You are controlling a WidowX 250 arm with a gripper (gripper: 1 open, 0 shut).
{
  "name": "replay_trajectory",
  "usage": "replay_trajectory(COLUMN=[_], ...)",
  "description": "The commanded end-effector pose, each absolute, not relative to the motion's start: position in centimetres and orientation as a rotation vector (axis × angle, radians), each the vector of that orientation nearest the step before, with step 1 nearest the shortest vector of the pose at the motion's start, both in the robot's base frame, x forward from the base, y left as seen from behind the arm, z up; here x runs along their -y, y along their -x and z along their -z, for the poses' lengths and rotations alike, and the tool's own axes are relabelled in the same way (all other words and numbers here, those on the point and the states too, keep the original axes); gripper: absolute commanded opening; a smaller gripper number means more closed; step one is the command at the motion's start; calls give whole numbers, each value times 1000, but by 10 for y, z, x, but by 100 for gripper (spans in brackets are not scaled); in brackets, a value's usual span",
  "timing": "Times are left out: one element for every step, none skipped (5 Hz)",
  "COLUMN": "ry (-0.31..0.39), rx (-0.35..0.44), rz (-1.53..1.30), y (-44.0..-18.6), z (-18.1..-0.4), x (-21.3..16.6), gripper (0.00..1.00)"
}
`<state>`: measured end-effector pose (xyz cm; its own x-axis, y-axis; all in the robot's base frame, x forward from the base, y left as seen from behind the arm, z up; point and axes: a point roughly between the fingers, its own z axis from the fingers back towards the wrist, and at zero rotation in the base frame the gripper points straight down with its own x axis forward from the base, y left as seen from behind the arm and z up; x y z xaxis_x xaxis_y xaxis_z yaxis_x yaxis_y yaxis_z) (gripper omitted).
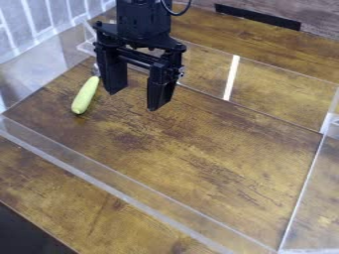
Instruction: Move the green spoon to the right
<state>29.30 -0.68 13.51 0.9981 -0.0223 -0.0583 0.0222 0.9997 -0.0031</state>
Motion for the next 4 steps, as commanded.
replay_trajectory(ry=[1, -34, -58, -88], rx=[-94, -44, 17, 62], rz=[20, -116, -230, -333], y=[-299, -303, -301, -299], z=[-120, -123, -125, -125], x=[2, -26, -61, -91], gripper=[100, 100, 100, 100])
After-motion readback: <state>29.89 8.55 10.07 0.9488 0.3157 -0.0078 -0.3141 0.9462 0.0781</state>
